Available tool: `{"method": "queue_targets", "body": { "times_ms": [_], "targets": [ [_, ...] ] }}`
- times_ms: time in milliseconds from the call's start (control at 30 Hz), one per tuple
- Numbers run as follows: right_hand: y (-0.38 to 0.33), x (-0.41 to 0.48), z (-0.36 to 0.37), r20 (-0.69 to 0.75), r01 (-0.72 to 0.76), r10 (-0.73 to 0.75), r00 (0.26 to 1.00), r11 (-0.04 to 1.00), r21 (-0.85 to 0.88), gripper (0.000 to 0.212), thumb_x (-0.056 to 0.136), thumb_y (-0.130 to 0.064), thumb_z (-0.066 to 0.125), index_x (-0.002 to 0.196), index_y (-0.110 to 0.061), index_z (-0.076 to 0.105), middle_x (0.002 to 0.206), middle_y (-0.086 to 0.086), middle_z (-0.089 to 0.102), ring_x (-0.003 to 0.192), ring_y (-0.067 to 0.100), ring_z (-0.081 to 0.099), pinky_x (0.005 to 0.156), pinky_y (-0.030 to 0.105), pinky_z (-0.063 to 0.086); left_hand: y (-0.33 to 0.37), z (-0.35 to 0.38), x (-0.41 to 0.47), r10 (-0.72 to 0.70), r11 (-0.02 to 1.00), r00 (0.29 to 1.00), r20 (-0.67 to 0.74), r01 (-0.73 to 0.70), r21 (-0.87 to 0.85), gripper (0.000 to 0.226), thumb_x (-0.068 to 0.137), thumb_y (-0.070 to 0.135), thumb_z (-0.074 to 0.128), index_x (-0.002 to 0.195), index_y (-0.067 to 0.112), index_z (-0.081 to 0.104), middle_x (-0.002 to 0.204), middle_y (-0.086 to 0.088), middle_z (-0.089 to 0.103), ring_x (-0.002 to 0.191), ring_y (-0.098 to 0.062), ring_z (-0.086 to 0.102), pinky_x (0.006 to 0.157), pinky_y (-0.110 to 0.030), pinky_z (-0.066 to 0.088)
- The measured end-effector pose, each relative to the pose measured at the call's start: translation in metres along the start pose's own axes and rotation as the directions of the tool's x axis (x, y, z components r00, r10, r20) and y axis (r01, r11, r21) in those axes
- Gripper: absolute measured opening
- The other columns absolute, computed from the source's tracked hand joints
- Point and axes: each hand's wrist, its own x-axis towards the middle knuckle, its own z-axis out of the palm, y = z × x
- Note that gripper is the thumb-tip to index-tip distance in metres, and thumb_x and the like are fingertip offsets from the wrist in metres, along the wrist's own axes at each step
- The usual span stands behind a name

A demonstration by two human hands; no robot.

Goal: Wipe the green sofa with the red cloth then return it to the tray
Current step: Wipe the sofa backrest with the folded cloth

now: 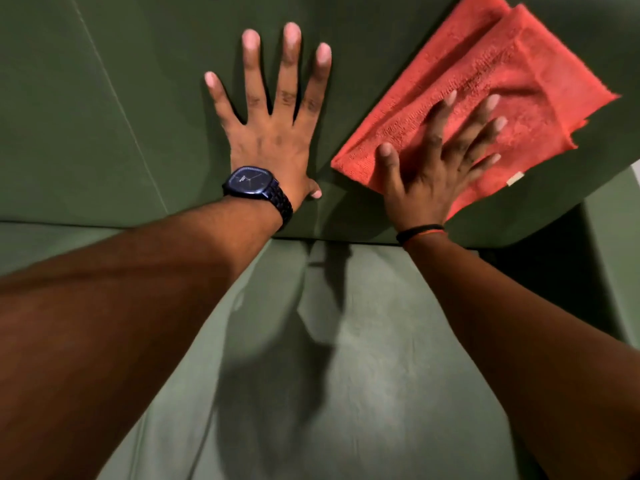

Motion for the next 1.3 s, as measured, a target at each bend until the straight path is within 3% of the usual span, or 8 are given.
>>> {"method": "queue_targets", "body": {
  "times_ms": [167, 300, 533, 700, 900, 1067, 1167, 1300],
  "targets": [
    [-0.013, -0.012, 0.006, 0.089, 0.234, -0.227, 0.970, 0.969, -0.077, 0.073, 0.083, -0.066, 0.049, 0.142, -0.026, 0.031, 0.149, 0.030, 0.025, 0.137, 0.049, 0.014, 0.107, 0.067, 0.004, 0.000, 0.010, 0.005, -0.044, 0.999, 0.993, -0.114, 0.042, -0.025, 0.112, 0.067, 0.058, 0.071, 0.148, 0.021, 0.002, 0.155, -0.015, 0.015, 0.137, -0.048, 0.011, 0.099, -0.074, 0.006],
    [0.004, 0.002, -0.001, -0.029, 0.044, -0.046, 0.998, 0.997, -0.065, 0.082, 0.080, -0.070, 0.050, 0.143, -0.020, 0.033, 0.149, 0.032, 0.023, 0.138, 0.049, 0.015, 0.108, 0.066, 0.009, -0.002, 0.002, 0.001, -0.003, 1.000, 1.000, -0.010, 0.003, -0.017, 0.150, 0.034, 0.057, 0.087, 0.148, 0.021, -0.004, 0.156, -0.014, 0.005, 0.137, -0.048, 0.004, 0.099, -0.074, 0.002],
    [-0.009, -0.007, 0.006, 0.050, 0.240, -0.235, 0.971, 0.964, -0.114, 0.081, 0.077, -0.073, 0.052, 0.141, -0.028, 0.030, 0.148, 0.030, 0.028, 0.136, 0.051, 0.019, 0.106, 0.069, 0.006, -0.001, 0.007, 0.004, -0.025, 0.999, 0.997, -0.072, 0.023, -0.040, 0.129, 0.053, 0.067, 0.076, 0.148, 0.021, 0.003, 0.155, -0.015, 0.013, 0.137, -0.048, 0.011, 0.099, -0.074, 0.004],
    [0.002, 0.005, -0.002, -0.034, 0.010, -0.012, 0.999, 0.997, -0.082, 0.092, 0.074, -0.077, 0.050, 0.142, -0.019, 0.031, 0.148, 0.035, 0.021, 0.137, 0.052, 0.013, 0.107, 0.069, 0.009, -0.003, 0.001, 0.002, 0.005, 0.999, 1.000, -0.014, -0.006, -0.032, 0.152, 0.033, 0.057, 0.088, 0.148, 0.023, -0.005, 0.157, -0.012, 0.004, 0.138, -0.046, 0.003, 0.099, -0.073, 0.002],
    [-0.011, -0.008, 0.005, 0.082, 0.305, -0.295, 0.952, 0.940, -0.153, 0.077, 0.078, -0.074, 0.049, 0.137, -0.028, 0.034, 0.146, 0.031, 0.030, 0.135, 0.052, 0.021, 0.104, 0.071, 0.009, -0.001, 0.014, 0.005, -0.051, 0.997, 0.985, -0.165, 0.040, -0.072, 0.099, 0.076, 0.065, 0.060, 0.148, 0.023, 0.006, 0.155, -0.013, 0.019, 0.137, -0.046, 0.014, 0.099, -0.074, 0.008],
    [0.013, 0.005, -0.005, -0.005, 0.105, -0.107, 0.994, 0.984, -0.145, 0.091, 0.075, -0.079, 0.047, 0.143, -0.023, 0.026, 0.147, 0.033, 0.025, 0.137, 0.051, 0.019, 0.106, 0.070, 0.010, -0.003, 0.004, -0.004, 0.010, 0.998, 1.000, -0.010, -0.011, -0.069, 0.147, 0.037, 0.060, 0.085, 0.148, 0.024, -0.005, 0.157, -0.012, 0.003, 0.139, -0.045, 0.003, 0.103, -0.070, 0.004],
    [-0.011, -0.004, 0.004, 0.001, -0.027, 0.027, 1.000, 0.998, -0.053, 0.080, 0.077, -0.067, 0.053, 0.132, -0.013, 0.031, 0.143, 0.043, 0.020, 0.134, 0.059, 0.012, 0.103, 0.075, 0.009, 0.010, 0.007, -0.023, 0.002, 0.986, 1.000, 0.001, -0.001, -0.168, 0.141, 0.042, 0.059, 0.083, 0.149, 0.021, 0.000, 0.157, -0.014, 0.002, 0.140, -0.042, -0.001, 0.109, -0.063, 0.009],
    [-0.038, -0.017, 0.012, 0.062, 0.045, -0.042, 0.997, 0.997, -0.058, 0.071, 0.076, -0.057, 0.059, 0.123, -0.004, 0.046, 0.143, 0.042, 0.024, 0.133, 0.060, 0.014, 0.100, 0.077, 0.009, 0.029, 0.014, -0.049, -0.164, 0.870, 0.984, -0.068, 0.112, -0.481, 0.100, 0.056, 0.024, 0.077, 0.144, 0.015, 0.030, 0.153, -0.011, 0.023, 0.139, -0.031, 0.018, 0.101, -0.049, 0.033]
  ]
}}
